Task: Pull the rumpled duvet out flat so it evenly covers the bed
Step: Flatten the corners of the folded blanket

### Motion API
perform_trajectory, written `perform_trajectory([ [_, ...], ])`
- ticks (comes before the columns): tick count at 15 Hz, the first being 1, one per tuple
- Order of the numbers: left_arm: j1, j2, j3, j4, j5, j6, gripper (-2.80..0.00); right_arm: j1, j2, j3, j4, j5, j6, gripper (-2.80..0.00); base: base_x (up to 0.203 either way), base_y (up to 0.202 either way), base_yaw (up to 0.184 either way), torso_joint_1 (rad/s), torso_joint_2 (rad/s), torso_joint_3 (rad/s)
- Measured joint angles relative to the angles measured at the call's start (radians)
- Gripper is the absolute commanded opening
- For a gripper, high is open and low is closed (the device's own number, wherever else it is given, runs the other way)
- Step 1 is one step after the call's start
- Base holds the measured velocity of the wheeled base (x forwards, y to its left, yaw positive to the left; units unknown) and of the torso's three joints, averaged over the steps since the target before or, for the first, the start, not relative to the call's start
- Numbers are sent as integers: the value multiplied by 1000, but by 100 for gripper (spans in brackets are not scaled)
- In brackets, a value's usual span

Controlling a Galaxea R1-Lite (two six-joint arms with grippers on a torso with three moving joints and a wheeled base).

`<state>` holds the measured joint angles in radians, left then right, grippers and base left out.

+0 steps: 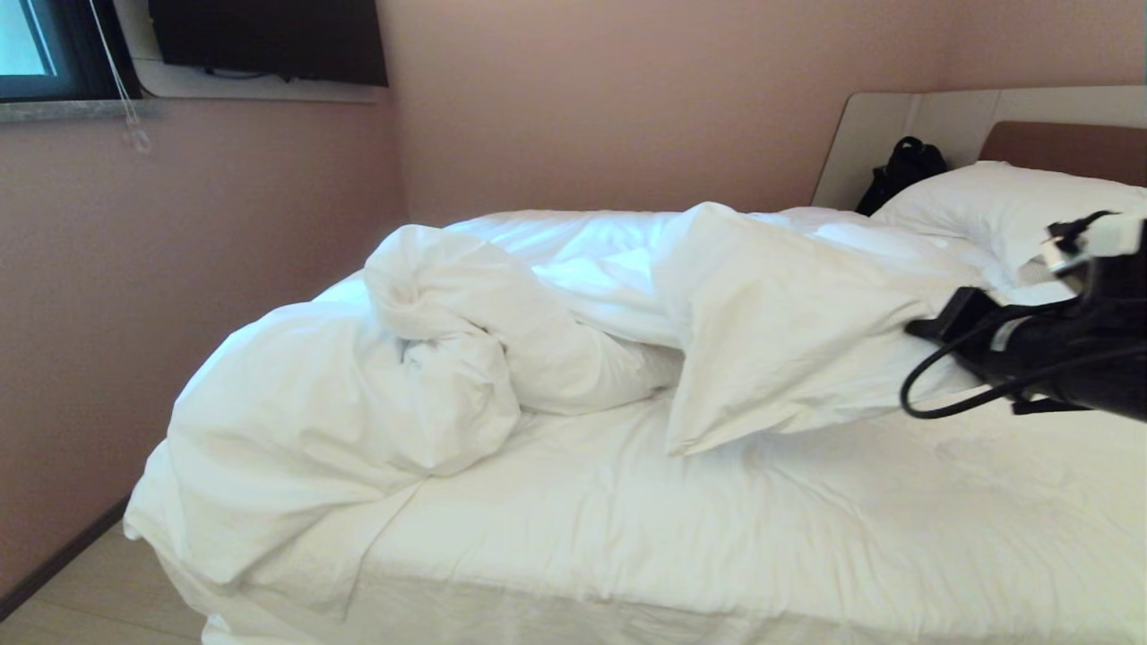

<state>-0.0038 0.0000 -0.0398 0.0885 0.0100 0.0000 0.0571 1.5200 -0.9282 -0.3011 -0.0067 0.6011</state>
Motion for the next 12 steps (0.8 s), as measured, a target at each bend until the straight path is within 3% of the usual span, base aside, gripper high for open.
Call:
perform_trajectory([
  [6,0,0,0,0,0,0,-280,-278,-209,-76,217,29,-62,-280,0,0,0,0,0,0],
  [12,0,0,0,0,1,0,-280,-604,-275,-99,308,54,-146,-280,0,0,0,0,0,0],
])
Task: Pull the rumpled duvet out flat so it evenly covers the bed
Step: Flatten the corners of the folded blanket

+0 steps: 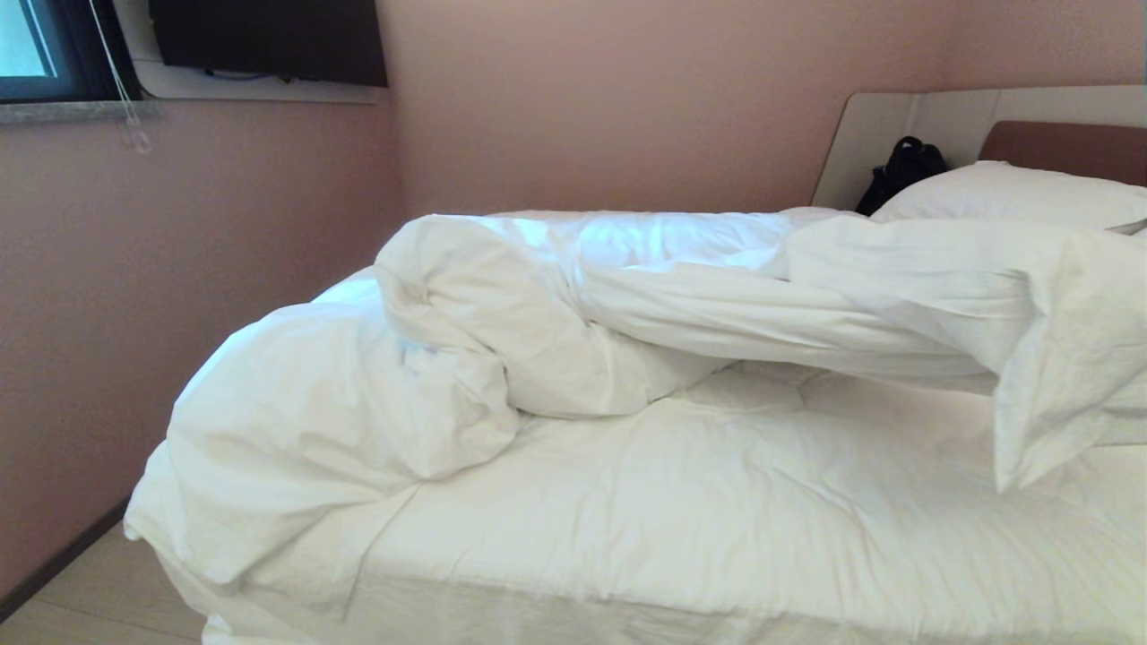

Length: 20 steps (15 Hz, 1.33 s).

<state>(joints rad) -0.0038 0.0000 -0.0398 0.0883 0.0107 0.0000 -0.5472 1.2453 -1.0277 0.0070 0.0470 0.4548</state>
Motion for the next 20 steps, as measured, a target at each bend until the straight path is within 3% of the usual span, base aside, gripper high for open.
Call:
perform_trajectory([
  [5,0,0,0,0,-1,0,-280,-271,83,-123,1,108,-48,-280,0,0,0,0,0,0],
  [9,0,0,0,0,0,0,-280,-428,209,-250,1,171,-70,-280,0,0,0,0,0,0],
  [13,0,0,0,0,0,0,-280,-531,339,-420,31,209,-85,-280,0,0,0,0,0,0],
  [20,0,0,0,0,-1,0,-280,-670,587,-847,186,246,-85,-280,0,0,0,0,0,0],
])
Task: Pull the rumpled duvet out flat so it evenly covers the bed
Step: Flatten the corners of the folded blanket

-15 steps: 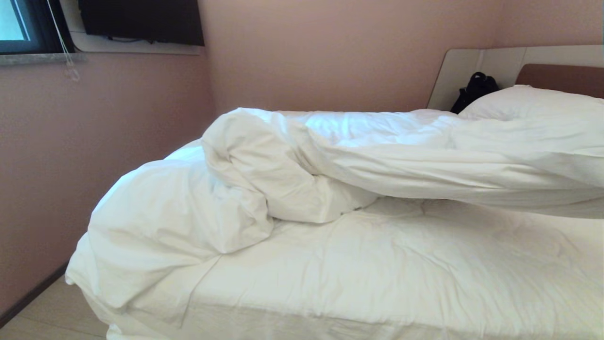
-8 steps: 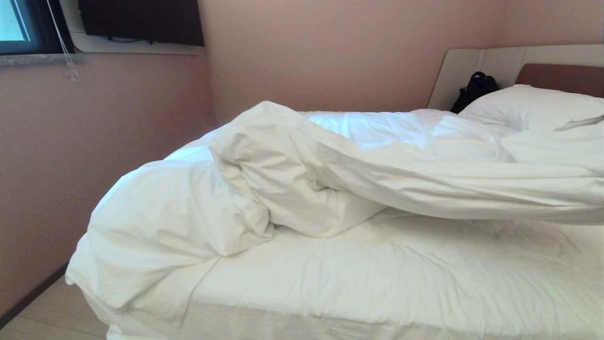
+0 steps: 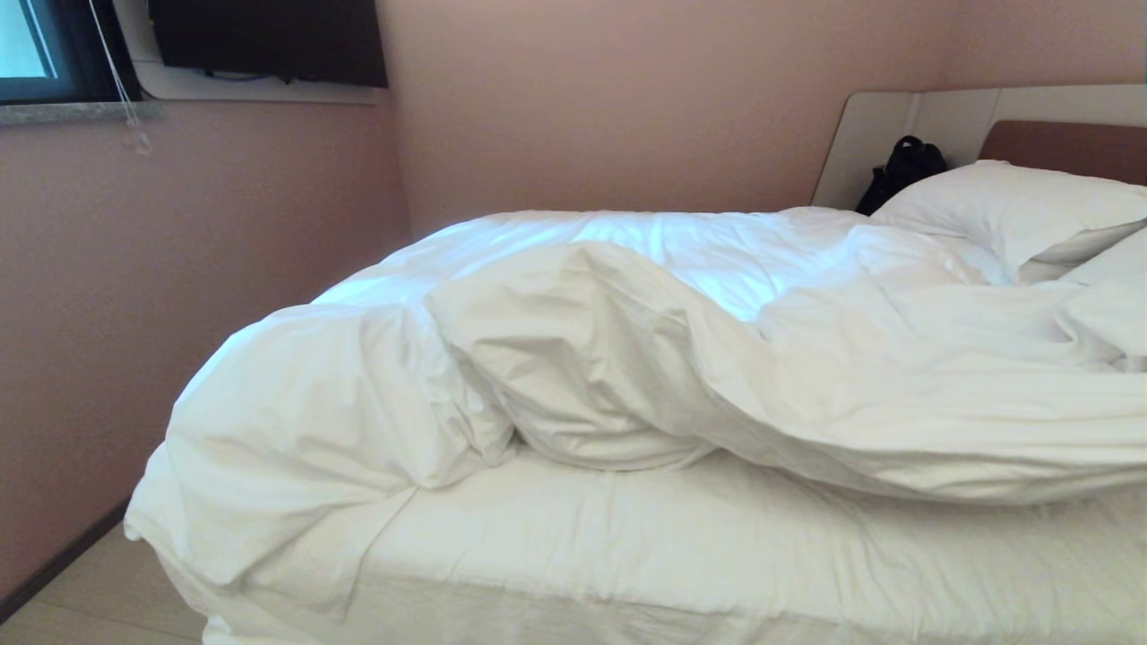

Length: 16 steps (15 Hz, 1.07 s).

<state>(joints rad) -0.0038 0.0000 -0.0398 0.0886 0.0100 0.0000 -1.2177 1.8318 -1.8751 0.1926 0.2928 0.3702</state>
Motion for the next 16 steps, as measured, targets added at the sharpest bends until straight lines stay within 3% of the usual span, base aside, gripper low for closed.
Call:
perform_trajectory([
  [5,0,0,0,0,0,0,-280,-55,97,-58,85,32,0,-280,0,0,0,0,0,0],
  [14,0,0,0,0,0,0,-280,-72,136,-23,89,56,-9,-280,0,0,0,0,0,0],
  [15,0,0,0,0,0,0,-280,-72,137,-16,87,56,-11,0,0,0,0,0,0,0],
  [16,0,0,0,0,0,0,-280,-71,137,-6,89,57,-17,0,0,0,0,0,0,0],
])
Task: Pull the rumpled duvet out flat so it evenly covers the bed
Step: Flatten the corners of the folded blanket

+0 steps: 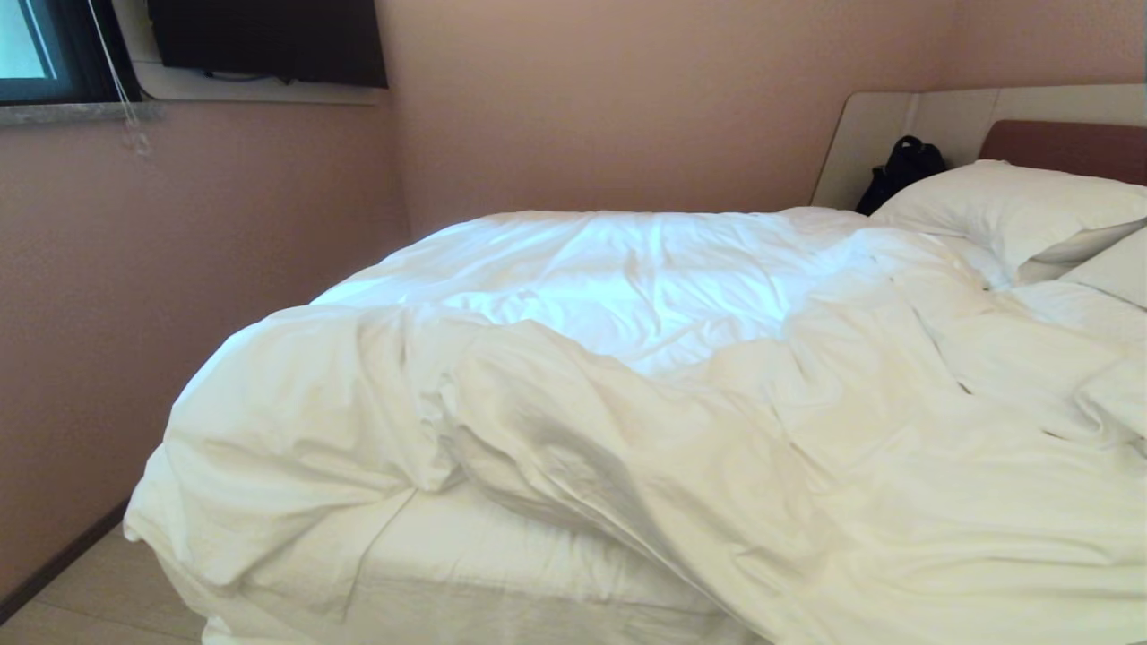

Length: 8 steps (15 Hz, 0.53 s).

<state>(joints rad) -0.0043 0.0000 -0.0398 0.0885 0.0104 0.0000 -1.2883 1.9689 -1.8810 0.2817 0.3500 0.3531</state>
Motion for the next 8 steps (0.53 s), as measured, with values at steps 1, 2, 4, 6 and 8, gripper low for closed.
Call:
perform_trajectory([
  [1,0,0,0,0,0,0,-280,1,0,13,1,3,-8,0,0,0,0,0,0,0],
  [2,0,0,0,0,0,0,-280,2,-3,30,2,11,-17,0,0,0,0,0,0,0],
  [4,0,0,0,0,0,0,-280,3,-20,77,4,40,-39,0,0,0,0,0,0,0],
  [6,0,0,0,0,0,0,-280,4,-51,142,18,85,-69,0,0,0,0,0,0,0],
  [8,1,0,0,0,0,0,-280,3,-91,219,52,150,-119,0,0,0,0,0,0,0],
])
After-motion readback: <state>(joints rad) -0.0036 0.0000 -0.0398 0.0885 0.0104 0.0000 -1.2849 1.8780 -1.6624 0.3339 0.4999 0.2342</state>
